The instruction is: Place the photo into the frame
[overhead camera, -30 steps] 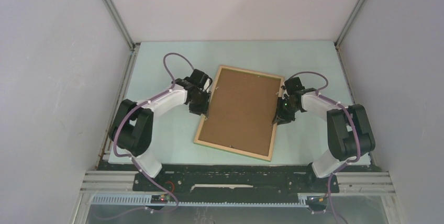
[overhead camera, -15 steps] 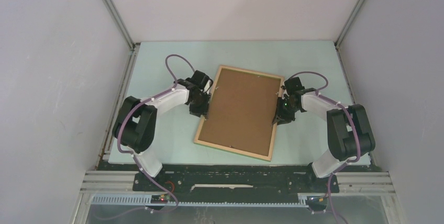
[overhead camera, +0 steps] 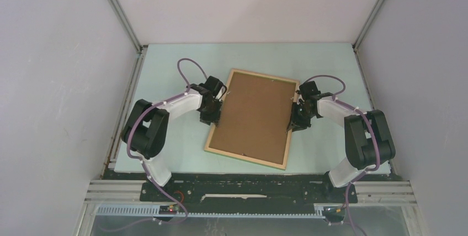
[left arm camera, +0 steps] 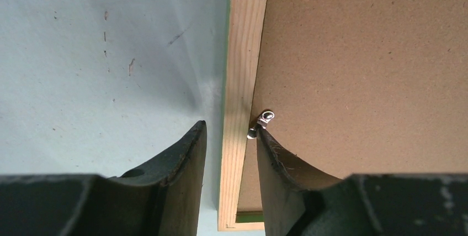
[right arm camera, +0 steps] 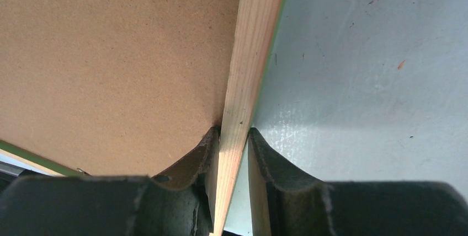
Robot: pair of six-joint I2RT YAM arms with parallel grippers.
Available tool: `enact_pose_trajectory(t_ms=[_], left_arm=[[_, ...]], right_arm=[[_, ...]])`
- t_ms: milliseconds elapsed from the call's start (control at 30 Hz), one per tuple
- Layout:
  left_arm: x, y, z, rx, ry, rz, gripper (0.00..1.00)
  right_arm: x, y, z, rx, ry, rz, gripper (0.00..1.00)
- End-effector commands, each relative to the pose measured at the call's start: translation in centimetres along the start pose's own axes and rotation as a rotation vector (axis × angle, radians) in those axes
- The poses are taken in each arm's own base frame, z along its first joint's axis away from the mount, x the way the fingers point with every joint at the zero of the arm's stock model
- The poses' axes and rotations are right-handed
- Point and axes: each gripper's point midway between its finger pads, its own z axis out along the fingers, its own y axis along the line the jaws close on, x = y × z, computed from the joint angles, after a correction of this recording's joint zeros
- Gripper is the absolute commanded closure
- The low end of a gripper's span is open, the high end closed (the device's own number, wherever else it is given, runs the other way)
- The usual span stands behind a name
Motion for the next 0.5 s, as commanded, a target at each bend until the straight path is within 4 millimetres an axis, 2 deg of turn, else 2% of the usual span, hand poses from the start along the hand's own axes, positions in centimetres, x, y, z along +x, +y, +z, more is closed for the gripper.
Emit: enact_pose_trajectory(t_ms=[0,100,167,333,467], left_arm=[[0.1,1.5,0.8,-0.105,0.015,-0.012,0.81],[0.2,2.0,1.4,-0.144,0.018,-0.014,0.83],[0.1,3.0,1.3,-0.231,0.005,0.002,0.85],[1.8,4.8,2.9,-0.316,0.036,-0.012,0.87],[1.9,5.9,2.9,-0.348,-0.045,-0.077,0.98]], right_arm=[[-1.8,1.4,-0.2,-0.037,-0.061,-0.059,0.70],[-1.8,1.5,-0.1,-0.040,-0.059,-0.062,0.71],[-1.8,1.6,0.0,-0.042,-0.059,-0.063,0.72],[-1.8,1.3,0.3,-0.029,-0.058,-0.057,0.82],[-1.8,1.1,0.6,-0.020,-0.053,-0.044,0.90]])
